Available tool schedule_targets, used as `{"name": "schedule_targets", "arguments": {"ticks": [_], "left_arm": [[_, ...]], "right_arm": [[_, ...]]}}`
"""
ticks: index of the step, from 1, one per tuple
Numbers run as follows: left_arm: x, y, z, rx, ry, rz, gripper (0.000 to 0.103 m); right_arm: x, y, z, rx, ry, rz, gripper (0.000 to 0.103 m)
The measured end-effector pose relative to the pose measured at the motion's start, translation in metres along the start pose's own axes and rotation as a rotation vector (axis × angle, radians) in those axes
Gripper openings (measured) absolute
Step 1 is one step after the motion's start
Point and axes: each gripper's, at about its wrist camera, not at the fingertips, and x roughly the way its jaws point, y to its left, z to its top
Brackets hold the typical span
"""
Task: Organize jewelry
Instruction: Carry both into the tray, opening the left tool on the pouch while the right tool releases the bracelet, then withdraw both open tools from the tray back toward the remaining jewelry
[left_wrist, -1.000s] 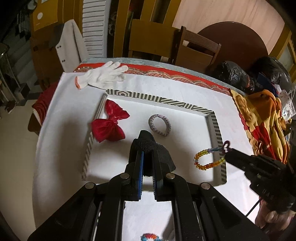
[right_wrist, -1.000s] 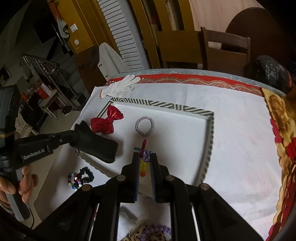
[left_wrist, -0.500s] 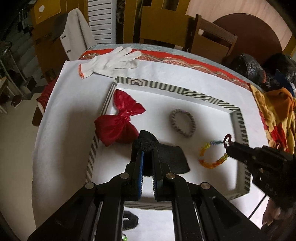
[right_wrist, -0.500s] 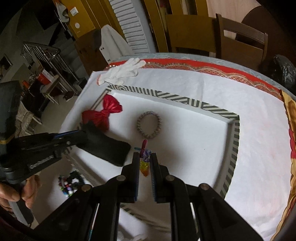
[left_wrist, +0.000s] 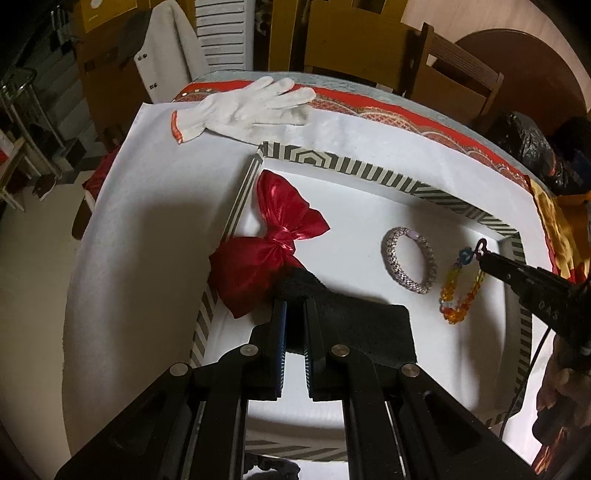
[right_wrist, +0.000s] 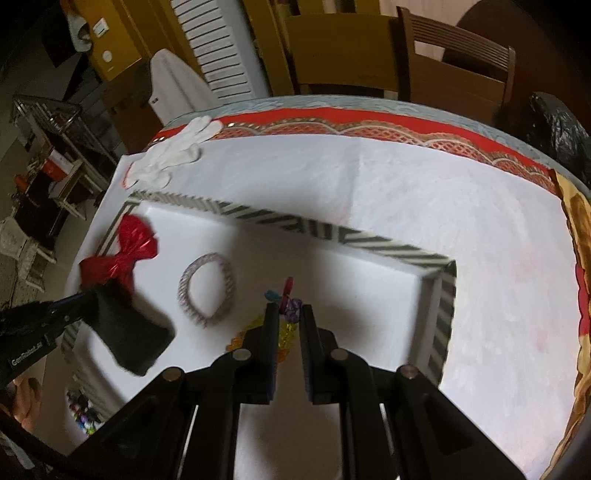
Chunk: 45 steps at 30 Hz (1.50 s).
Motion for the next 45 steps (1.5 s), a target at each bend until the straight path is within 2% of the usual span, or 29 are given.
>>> {"name": "schedule_targets", "arguments": {"ticks": [5,10,15,18,23,34,45], "left_arm": [[0.002,-0.002,-0.003,0.011,0.006,-0.010,0.007],[-0.004,0.001,-0.003,-0.001,-0.009,-0.052,0.024],[-0.016,0.000,-0.005,0.008,-0.031,-0.033,0.025],[-0.023,-0.003,-0.009,0.021,-0.039,-0.027,0.025],[-0.036,-0.010,-0.021,0.051,-0.060,-0.024,0.025],[-0.061,-0.016,-0.055,0.062,-0.087,-0.004,0.025],[-0.079,-0.010,-0.096,0.074,-0.073,0.013,0.025]], "right_arm": [[0.015,-0.004,0.004,0.000,-0.001,-0.019,0.012],[0.018,-0.007,0.003,0.006,-0.001,-0.023,0.020],[0.000,-0.006,-0.005,0.008,-0.032,-0.023,0.022],[-0.014,-0.004,-0.011,0.023,-0.038,-0.012,0.032],[-0.036,0.004,-0.028,0.052,-0.042,0.001,0.037],[-0.095,0.024,-0.082,0.120,-0.105,0.020,0.044],[-0.128,0.047,-0.127,0.126,-0.119,0.033,0.049]]}}
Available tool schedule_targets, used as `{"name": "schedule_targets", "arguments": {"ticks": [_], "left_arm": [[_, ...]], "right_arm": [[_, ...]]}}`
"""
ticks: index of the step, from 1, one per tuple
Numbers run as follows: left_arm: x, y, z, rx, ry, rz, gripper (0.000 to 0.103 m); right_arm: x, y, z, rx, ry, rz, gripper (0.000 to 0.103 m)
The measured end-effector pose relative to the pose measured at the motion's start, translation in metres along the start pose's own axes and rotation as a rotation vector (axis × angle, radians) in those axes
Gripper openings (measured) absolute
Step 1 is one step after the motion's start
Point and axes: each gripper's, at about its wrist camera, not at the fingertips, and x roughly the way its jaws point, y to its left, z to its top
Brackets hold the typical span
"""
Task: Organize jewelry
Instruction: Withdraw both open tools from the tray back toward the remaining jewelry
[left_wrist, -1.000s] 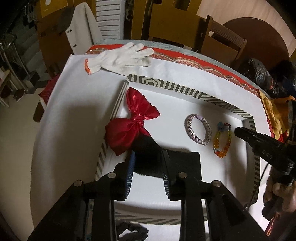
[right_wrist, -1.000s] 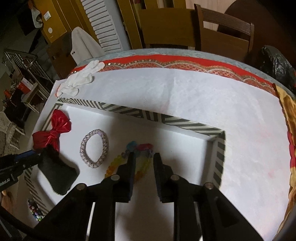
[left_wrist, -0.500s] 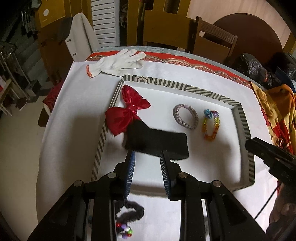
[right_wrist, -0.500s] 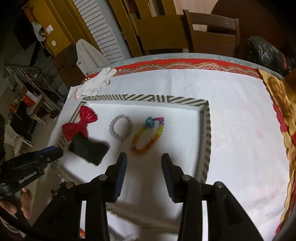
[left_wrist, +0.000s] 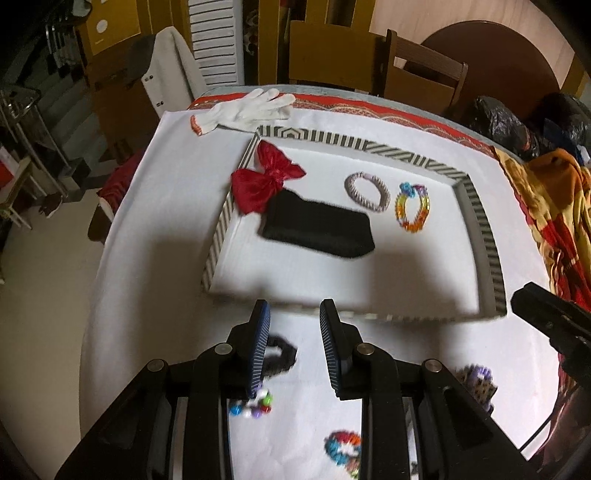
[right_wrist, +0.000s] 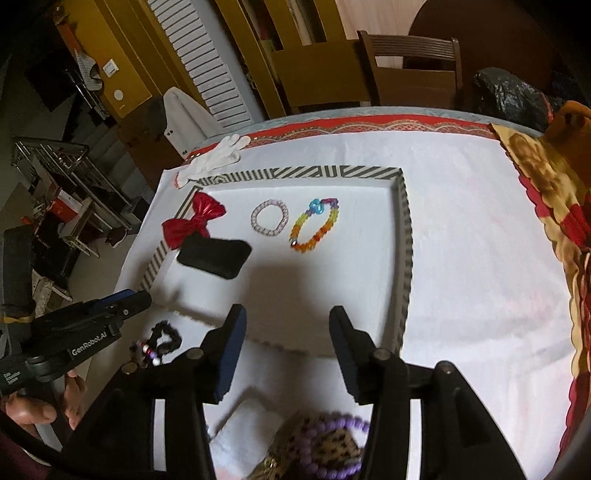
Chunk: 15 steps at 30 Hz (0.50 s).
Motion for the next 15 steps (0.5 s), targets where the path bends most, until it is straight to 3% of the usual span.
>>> {"name": "schedule_targets", "arguments": {"ticks": [8,15], "left_arm": [[-0.015,0.000,-0.030,0.021,0.003,0.001,0.025],[-0.025,-0.014,-0.056,0.068,0.032,-0.069,0.025]], "right_arm": [[-0.026,0.010,-0.032,-0.041,-0.010,-0.007,0.052],[-0.045,-0.004,-0.068,-0.071,0.005,-0.065,0.055]]}}
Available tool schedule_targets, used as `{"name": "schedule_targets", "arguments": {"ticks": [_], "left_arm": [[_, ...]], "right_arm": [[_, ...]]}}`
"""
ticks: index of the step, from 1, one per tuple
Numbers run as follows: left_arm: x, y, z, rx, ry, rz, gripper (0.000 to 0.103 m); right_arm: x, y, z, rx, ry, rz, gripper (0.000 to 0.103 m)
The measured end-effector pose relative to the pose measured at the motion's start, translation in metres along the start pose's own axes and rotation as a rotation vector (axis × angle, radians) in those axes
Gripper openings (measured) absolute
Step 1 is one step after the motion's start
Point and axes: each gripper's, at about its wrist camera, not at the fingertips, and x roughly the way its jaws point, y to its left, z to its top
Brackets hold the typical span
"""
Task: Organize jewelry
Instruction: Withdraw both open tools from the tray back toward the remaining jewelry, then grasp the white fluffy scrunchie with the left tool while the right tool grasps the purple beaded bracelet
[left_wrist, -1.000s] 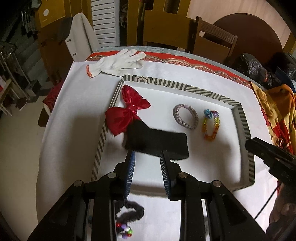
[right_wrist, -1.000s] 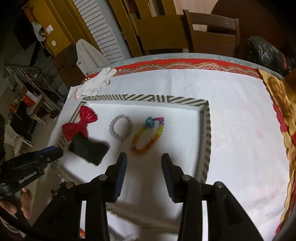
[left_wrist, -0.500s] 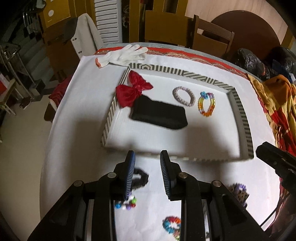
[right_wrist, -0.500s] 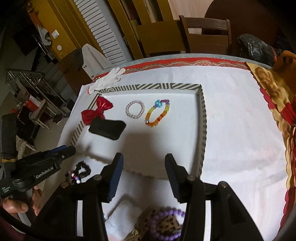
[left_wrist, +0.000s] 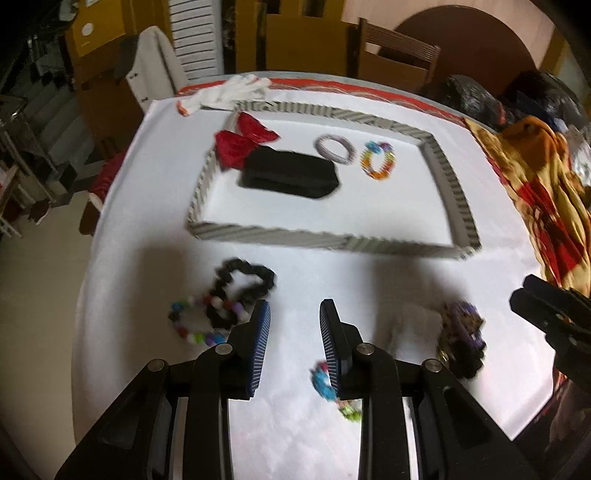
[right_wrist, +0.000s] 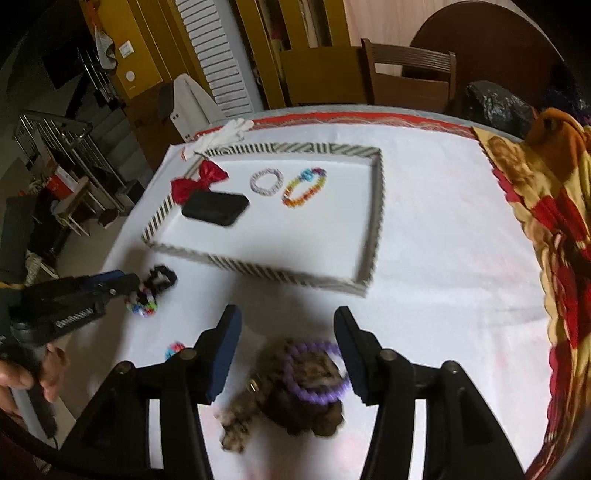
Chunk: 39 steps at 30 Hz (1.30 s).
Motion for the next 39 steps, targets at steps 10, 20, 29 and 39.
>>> {"name": "schedule_targets", "arguments": {"ticks": [10,20,29,39], "left_arm": [[-0.001,-0.030,-0.018,0.053,0.044,-0.079,0.025],[0.012,-0.049,-0.026,0.062,0.107,-0.134,0.025],[0.014,-0.049,-0.025,0.058,0.121,-0.142,0.025],[0.023,-0.059,-0.025,0.053,0.157,-0.215,0.025]], "right_arm": [[0.004,-0.035,-0.049,0.095,0.061,-0.027,0.055],[0.007,-0.027,-0.064,0.045,0.066,0.012,0.054],[0.030,0.007,-0.057,-0.173,0.083,0.037,0.035],[0.054,-0.015,-0.054,-0.111,0.120,0.049,0.009]]}}
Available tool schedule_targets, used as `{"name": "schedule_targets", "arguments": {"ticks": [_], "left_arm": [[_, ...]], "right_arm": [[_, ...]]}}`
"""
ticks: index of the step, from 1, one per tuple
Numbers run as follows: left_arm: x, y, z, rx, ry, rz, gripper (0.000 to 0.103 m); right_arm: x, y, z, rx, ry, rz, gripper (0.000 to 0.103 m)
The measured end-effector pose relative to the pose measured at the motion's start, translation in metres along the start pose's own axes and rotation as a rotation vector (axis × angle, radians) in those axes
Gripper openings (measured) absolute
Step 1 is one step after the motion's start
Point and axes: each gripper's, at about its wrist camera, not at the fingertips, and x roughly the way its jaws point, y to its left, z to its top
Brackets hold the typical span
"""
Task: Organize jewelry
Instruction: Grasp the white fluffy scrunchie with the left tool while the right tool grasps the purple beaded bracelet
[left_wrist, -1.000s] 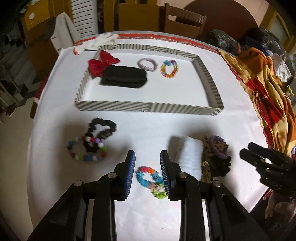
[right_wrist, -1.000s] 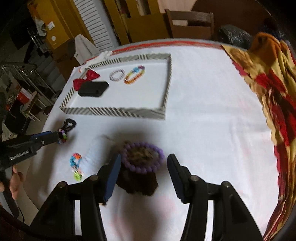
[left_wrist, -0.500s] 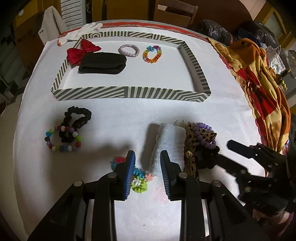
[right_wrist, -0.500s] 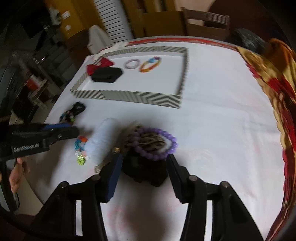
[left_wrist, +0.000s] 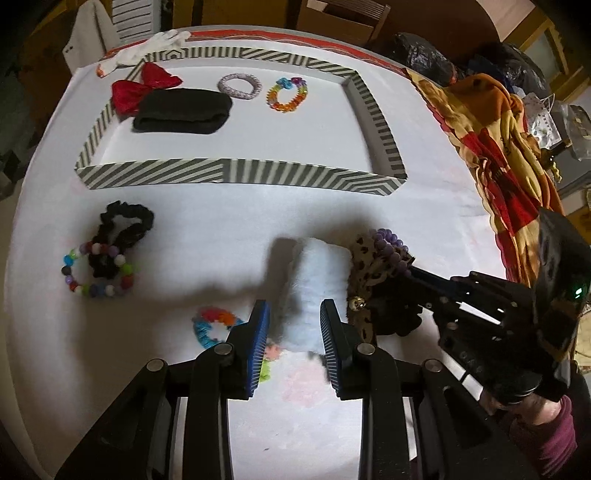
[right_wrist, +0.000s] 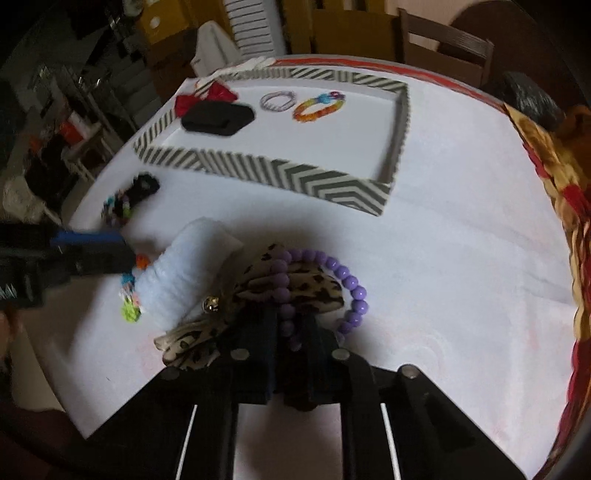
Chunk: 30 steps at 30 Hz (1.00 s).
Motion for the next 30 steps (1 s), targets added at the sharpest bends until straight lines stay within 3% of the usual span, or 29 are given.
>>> {"name": "schedule_targets", "arguments": {"ticks": [11,14,19,25,30], "left_arm": [[0.031,-0.008,0.007,0.017,0.063,-0.029,0.026],[0.037,-0.006,0.007,0.015,0.077,-0.037,0.031],[0.047,-0.007,0.004,0.030,0.095,-0.041,0.032],[0.033,-0.006,0.005,0.033,0.054,-0.054,0.013],[0.012,-0.005,0.012,0.047,0.002,-0.045,0.011]], "right_arm": [[-0.013,-0.015,-0.005,0.069,-0.021,0.031,0.009],[-0.012,-0.015,-0.005,0.073,-0.020,0.037,0.009],[-0.011,-0.018,-0.003,0.094,-0.020,0.056,0.009],[-0.020,-0.016,-0.001,0.097,-0.048,0.057,0.009],[-0.040,-0.022,0.007,0.125,-0.095,0.074,0.009]]}}
